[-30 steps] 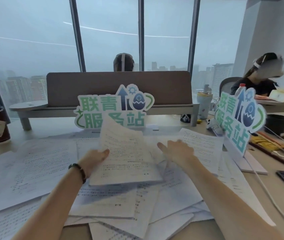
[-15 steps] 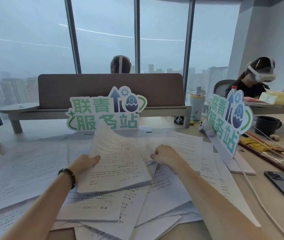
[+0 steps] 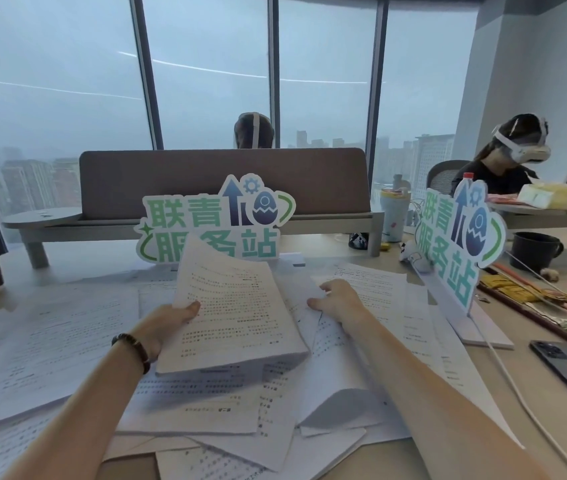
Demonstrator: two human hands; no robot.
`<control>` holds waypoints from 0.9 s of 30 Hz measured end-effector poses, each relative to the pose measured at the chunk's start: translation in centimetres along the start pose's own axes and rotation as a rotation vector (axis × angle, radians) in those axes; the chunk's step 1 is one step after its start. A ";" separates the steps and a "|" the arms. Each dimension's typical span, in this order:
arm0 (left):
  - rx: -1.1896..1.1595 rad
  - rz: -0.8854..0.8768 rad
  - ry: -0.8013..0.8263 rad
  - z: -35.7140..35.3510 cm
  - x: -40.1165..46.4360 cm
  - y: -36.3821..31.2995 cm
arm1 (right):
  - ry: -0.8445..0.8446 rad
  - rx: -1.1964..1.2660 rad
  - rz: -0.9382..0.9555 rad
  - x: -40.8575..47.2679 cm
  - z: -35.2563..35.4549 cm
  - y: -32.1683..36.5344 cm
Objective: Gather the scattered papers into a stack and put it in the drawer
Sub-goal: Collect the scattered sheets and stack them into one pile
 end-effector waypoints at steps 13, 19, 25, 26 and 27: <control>-0.048 0.057 0.024 0.1 0.4 0.6 | -0.056 0.007 -0.037 0.6 0.5 -1.0; -0.044 0.049 0.019 -0.1 0.5 0.5 | -0.143 -0.042 0.012 0.9 0.9 -1.5; -0.087 0.041 0.026 0.3 0.6 0.6 | -0.093 -0.053 -0.024 1.1 1.6 -1.6; -0.094 0.040 0.027 0.3 0.6 0.6 | -0.056 -0.067 -0.041 1.1 1.7 -1.5; -0.098 0.037 0.028 0.3 0.6 0.6 | -0.022 -0.069 -0.057 1.1 1.9 -1.5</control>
Point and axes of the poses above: each hand's wrist, its own x-axis towards the middle knuckle, its own z-axis out of the back of the hand, y = z × x, the point moved 1 cm from there along x, towards the middle knuckle, and after that the axes turned 9 degrees about y, right-handed, at the moved point
